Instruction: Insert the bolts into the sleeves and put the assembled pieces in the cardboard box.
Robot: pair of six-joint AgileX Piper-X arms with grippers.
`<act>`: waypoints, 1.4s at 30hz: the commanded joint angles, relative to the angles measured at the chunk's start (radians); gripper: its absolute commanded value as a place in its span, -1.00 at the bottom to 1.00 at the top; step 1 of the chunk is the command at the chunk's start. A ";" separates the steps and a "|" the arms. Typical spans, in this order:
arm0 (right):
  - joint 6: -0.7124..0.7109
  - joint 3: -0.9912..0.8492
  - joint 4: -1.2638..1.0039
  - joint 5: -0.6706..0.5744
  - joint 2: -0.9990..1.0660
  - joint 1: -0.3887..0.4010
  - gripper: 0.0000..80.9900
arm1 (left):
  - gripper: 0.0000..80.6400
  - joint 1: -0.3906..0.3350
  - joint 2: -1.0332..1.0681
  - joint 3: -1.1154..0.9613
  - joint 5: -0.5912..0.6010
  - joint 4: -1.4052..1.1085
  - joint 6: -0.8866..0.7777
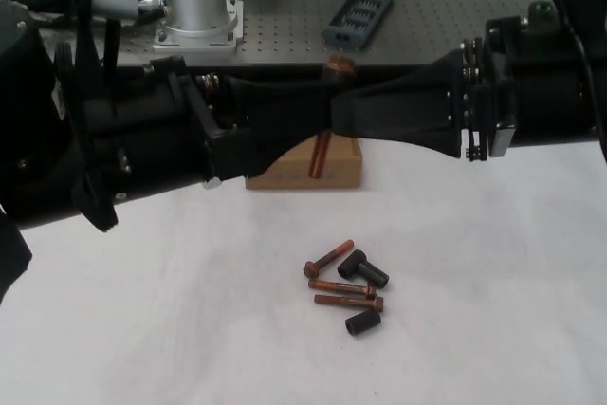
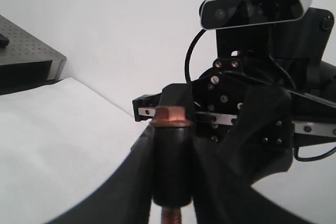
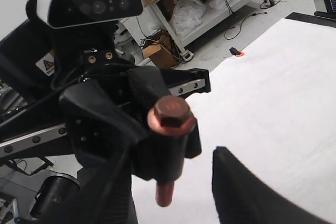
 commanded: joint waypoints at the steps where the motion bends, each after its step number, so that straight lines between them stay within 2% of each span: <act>1: -0.012 0.001 0.029 0.020 -0.002 -0.001 -0.14 | -0.98 -0.004 -0.015 -0.021 0.019 -0.058 0.017; 5: -0.012 0.001 0.101 -0.003 -0.007 -0.013 -0.14 | -0.98 0.000 -0.015 -0.021 -0.010 -0.058 0.017; 8: -0.104 0.001 0.201 0.002 -0.024 -0.035 -0.14 | -0.98 0.016 -0.015 -0.021 -0.070 -0.019 0.032; 15: -0.256 0.001 0.482 0.050 -0.091 -0.132 -0.17 | -0.98 0.113 0.070 -0.047 -0.074 0.084 0.075; 18: -0.317 0.001 0.599 0.103 -0.116 -0.182 -0.41 | -0.98 0.135 0.159 -0.104 -0.067 0.143 0.116; 22: -0.376 0.001 0.731 0.151 -0.141 -0.247 -0.95 | -0.98 0.139 0.309 -0.235 -0.066 0.228 0.196; 29: -0.416 0.001 0.763 0.188 -0.162 -0.305 -0.93 | -0.98 0.146 0.629 -0.550 -0.066 0.337 0.247; 36: -0.439 0.001 0.763 0.188 -0.162 -0.308 -0.93 | -0.98 0.176 0.937 -0.899 -0.071 0.502 0.259; 42: -0.439 0.001 0.763 0.188 -0.162 -0.308 -0.93 | -0.98 0.216 1.118 -1.106 -0.082 0.601 0.264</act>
